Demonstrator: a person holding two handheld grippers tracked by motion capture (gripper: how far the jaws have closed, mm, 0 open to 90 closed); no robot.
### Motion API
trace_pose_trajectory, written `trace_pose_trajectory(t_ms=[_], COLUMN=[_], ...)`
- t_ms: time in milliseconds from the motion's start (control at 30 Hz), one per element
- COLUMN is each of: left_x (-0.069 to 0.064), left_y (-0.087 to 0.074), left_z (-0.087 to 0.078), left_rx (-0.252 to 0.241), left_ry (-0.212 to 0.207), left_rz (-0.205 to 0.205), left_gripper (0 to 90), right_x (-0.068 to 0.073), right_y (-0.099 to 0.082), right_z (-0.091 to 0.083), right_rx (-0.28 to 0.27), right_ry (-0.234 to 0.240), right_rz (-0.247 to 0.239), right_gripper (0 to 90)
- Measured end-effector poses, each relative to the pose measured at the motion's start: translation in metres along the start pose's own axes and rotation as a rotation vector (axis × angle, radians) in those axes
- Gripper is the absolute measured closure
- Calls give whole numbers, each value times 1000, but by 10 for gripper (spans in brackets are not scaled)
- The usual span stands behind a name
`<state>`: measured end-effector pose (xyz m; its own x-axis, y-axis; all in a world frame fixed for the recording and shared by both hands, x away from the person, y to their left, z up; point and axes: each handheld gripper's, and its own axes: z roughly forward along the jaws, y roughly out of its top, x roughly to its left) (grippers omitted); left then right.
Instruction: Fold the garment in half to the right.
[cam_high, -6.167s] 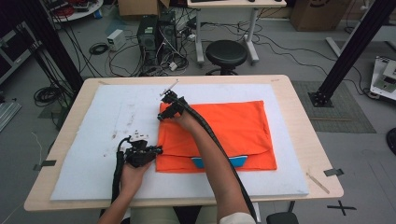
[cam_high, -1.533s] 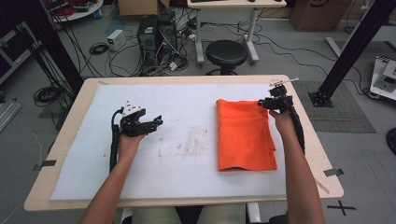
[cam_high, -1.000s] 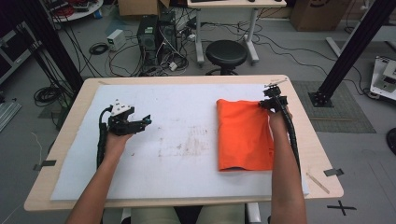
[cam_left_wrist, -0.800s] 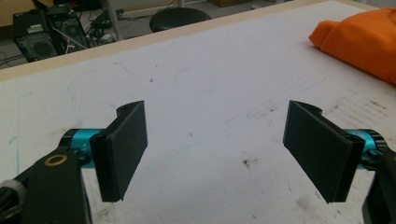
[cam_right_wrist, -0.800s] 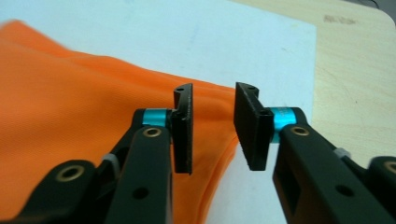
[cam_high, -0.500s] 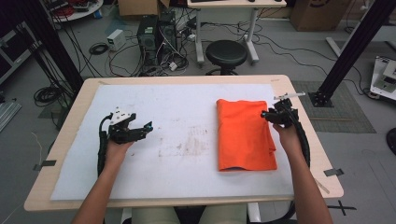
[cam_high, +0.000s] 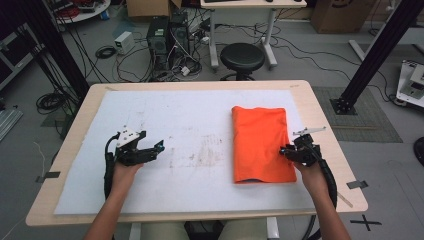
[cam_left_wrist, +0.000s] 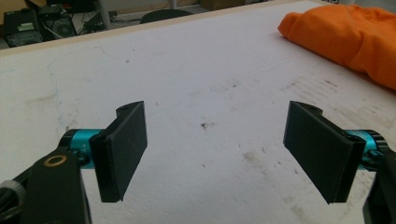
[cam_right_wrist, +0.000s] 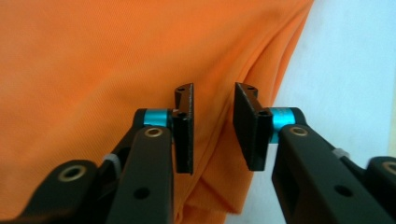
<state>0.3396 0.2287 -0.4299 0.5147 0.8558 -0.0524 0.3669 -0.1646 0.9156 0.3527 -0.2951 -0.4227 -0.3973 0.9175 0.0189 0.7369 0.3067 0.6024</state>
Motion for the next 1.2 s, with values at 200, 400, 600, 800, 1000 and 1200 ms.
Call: trace_pose_trajectory(t_ms=[200,400,600,800,1000,1200], left_x=[-3,-4,-3,-5,-6,-4], left_y=[-2,-2,-2,-2,-2,-2], left_z=[-4,-3,-2,-1,-1,-2], left_rx=[6,9,14,13,13,15], left_ry=[-7,-8,-3,-6,-9,-7], left_rz=[3,2,-2,-2,-4,-3], left_gripper=[217,217,217,217,217,217], right_x=[1,-13,-12,-5,-8,0], right_y=[-1,-5,-6,-4,-8,-11], right_z=[-7,-14,-18,-22,-1,-23], right_rx=[12,50,-11,-68,2,-61], right_ry=[-64,-99,-91,-88,-77,-81], right_rz=[-23,27,29,-19,-10,-41], right_gripper=[878,842,640,750,797,677])
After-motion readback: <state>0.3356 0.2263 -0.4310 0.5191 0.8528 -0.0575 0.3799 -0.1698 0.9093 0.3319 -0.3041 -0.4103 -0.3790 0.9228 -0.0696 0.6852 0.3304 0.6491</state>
